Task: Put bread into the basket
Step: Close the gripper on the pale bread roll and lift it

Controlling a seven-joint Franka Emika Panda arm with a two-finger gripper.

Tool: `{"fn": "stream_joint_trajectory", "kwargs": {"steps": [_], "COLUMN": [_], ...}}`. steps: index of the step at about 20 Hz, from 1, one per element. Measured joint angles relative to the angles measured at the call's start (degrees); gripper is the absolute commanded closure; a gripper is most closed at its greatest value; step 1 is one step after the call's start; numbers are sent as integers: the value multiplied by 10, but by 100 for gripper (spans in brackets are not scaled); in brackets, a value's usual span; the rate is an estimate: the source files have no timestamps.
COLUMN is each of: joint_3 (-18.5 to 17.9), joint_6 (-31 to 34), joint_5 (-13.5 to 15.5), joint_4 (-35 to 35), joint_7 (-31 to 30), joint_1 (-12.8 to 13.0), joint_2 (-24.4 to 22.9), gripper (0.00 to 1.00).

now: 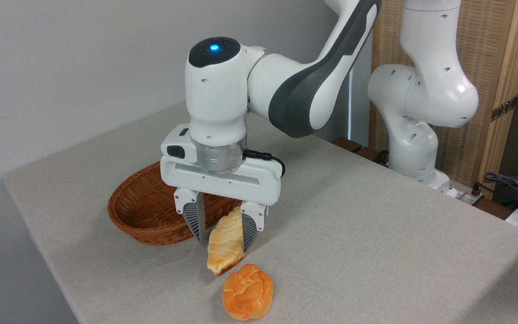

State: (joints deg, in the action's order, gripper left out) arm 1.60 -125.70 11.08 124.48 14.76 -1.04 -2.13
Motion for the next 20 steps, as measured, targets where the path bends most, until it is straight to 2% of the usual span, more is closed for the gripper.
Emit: {"fn": "stream_joint_trajectory", "kwargs": {"steps": [1,3,5,10,20], "joint_3": [2,8,10,10,9], "joint_6": [-3,-17,-23,-24,-24], "joint_5": [0,-1,-3,-5,-6], "joint_4": [3,12,17,19,21], "joint_7": [0,0,3,50,74], "joint_1": [0,0,0,0,-3], "joint_2": [1,1,1,1,0], "gripper": [1,14,36,58,57]}}
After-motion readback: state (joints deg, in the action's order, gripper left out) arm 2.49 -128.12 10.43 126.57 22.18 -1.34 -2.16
